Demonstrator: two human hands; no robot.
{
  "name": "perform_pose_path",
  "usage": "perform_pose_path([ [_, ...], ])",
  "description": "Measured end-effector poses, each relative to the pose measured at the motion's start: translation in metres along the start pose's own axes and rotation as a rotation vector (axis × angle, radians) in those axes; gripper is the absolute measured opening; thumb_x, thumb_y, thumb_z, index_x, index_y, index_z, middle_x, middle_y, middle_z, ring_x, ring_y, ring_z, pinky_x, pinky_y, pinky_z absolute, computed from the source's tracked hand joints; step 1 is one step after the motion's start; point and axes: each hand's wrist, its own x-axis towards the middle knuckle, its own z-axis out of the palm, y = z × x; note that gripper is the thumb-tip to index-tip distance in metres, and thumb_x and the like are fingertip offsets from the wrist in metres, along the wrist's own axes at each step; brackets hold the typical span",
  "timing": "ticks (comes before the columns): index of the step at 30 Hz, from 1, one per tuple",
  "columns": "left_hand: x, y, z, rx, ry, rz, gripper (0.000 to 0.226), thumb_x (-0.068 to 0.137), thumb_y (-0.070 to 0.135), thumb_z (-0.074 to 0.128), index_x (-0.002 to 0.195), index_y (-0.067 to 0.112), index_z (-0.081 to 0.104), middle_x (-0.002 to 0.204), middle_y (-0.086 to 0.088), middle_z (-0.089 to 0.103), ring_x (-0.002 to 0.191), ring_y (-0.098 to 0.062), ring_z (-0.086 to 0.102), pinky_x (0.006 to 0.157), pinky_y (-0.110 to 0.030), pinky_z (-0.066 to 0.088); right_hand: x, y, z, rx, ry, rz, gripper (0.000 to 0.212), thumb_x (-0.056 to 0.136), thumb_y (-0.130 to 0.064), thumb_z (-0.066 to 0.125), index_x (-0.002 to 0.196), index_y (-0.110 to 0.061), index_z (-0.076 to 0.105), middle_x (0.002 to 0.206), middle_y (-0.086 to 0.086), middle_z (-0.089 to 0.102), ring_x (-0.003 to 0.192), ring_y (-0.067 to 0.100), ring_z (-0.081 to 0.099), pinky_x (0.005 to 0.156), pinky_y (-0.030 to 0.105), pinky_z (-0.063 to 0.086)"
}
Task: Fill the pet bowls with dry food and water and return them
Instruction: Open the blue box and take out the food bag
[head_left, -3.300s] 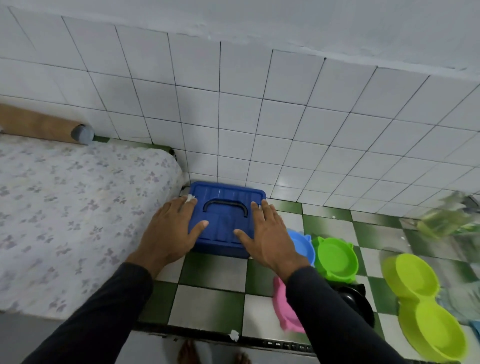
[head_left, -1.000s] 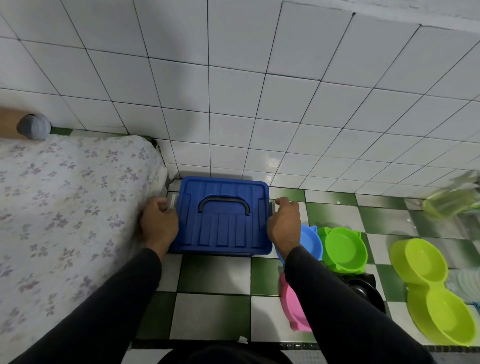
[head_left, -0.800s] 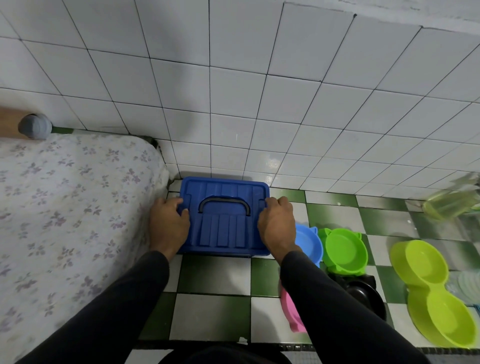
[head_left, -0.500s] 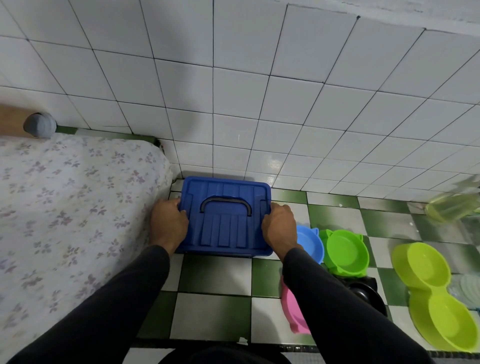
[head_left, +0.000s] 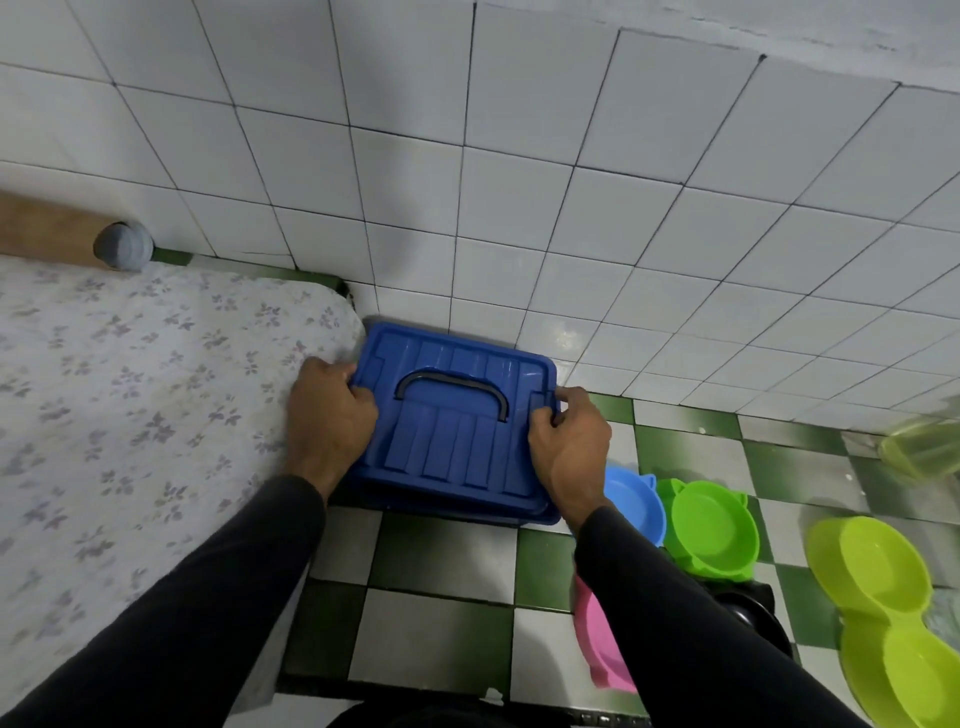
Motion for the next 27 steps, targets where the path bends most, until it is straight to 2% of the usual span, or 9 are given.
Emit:
perform_pose_path([
  [3,0.013,-0.014,-0.028,0.066,0.059,0.082,0.014,0.09,-0.004,0.054,0.086,-0.013,0.065,0.083,-0.015,0.051,0.075,-0.026,0.047,0.066,-0.036,0.036,-0.008,-0.021,0.014,0.075,-0.022,-0.052,0.011,0.092,-0.024,0.061,0.102,-0.02,0.059,0.074,-0.004,0.064,0.066,0.008,0.06,0.057,0.012,0.043],
  [5,0.021,-0.03,-0.05,0.081,0.099,0.071,0.016,0.093,-0.002,0.054,0.086,-0.006,0.068,0.086,-0.017,0.055,0.077,-0.031,0.053,0.066,-0.039,0.043,-0.015,-0.041,0.028,0.141,-0.059,-0.125,0.012,0.093,-0.023,0.063,0.098,-0.027,0.053,0.067,-0.007,0.062,0.065,0.002,0.061,0.051,0.009,0.043],
  [9,0.035,-0.07,-0.099,0.1,0.178,-0.062,0.028,0.093,-0.001,0.056,0.116,-0.002,0.074,0.114,-0.024,0.069,0.103,-0.039,0.065,0.09,-0.04,0.052,-0.034,-0.087,0.065,0.21,-0.122,-0.209,0.015,0.092,-0.021,0.068,0.097,-0.025,0.055,0.063,-0.009,0.059,0.06,-0.005,0.059,0.052,0.007,0.042],
  [11,0.038,-0.09,-0.122,0.111,0.209,-0.113,0.027,0.09,-0.004,0.055,0.107,-0.002,0.076,0.106,-0.022,0.074,0.095,-0.037,0.067,0.082,-0.034,0.05,-0.046,-0.108,0.085,0.198,-0.168,-0.252,0.014,0.092,-0.023,0.069,0.102,-0.022,0.058,0.062,-0.011,0.056,0.065,-0.011,0.058,0.052,0.006,0.041],
  [13,0.04,-0.111,-0.144,0.11,0.232,-0.142,0.028,0.088,-0.005,0.054,0.104,-0.001,0.077,0.102,-0.022,0.075,0.091,-0.037,0.068,0.08,-0.032,0.049,-0.059,-0.127,0.104,0.205,-0.244,-0.3,0.017,0.094,-0.024,0.068,0.109,-0.018,0.062,0.065,-0.011,0.058,0.064,-0.005,0.06,0.055,0.012,0.047],
  [16,0.041,-0.141,-0.172,0.105,0.228,-0.214,0.036,0.09,-0.004,0.053,0.119,0.0,0.074,0.12,-0.021,0.073,0.107,-0.037,0.067,0.094,-0.03,0.047,-0.079,-0.153,0.128,0.2,-0.347,-0.354,0.022,0.096,-0.025,0.067,0.113,-0.011,0.066,0.078,-0.004,0.065,0.069,0.009,0.062,0.069,0.038,0.058],
  [19,0.04,-0.167,-0.191,0.085,0.208,-0.281,0.041,0.091,-0.008,0.054,0.127,-0.001,0.07,0.131,-0.021,0.068,0.12,-0.036,0.063,0.104,-0.028,0.043,-0.094,-0.174,0.146,0.137,-0.414,-0.431,0.024,0.097,-0.028,0.066,0.114,-0.01,0.068,0.096,0.006,0.069,0.086,0.02,0.065,0.078,0.038,0.056],
  [22,0.041,-0.184,-0.204,0.056,0.194,-0.306,0.044,0.089,-0.013,0.056,0.129,-0.002,0.069,0.134,-0.021,0.066,0.124,-0.035,0.061,0.103,-0.023,0.039,-0.104,-0.188,0.158,0.047,-0.478,-0.489,0.029,0.097,-0.031,0.066,0.117,-0.01,0.069,0.109,0.009,0.067,0.098,0.023,0.063,0.084,0.029,0.05],
  [27,0.044,-0.204,-0.216,0.043,0.162,-0.34,0.041,0.089,-0.007,0.062,0.128,0.0,0.07,0.134,-0.018,0.067,0.123,-0.032,0.062,0.101,-0.021,0.038,-0.111,-0.207,0.169,-0.085,-0.587,-0.552,0.028,0.101,-0.033,0.06,0.114,-0.01,0.069,0.109,0.009,0.061,0.1,0.022,0.059,0.087,0.028,0.048],
])
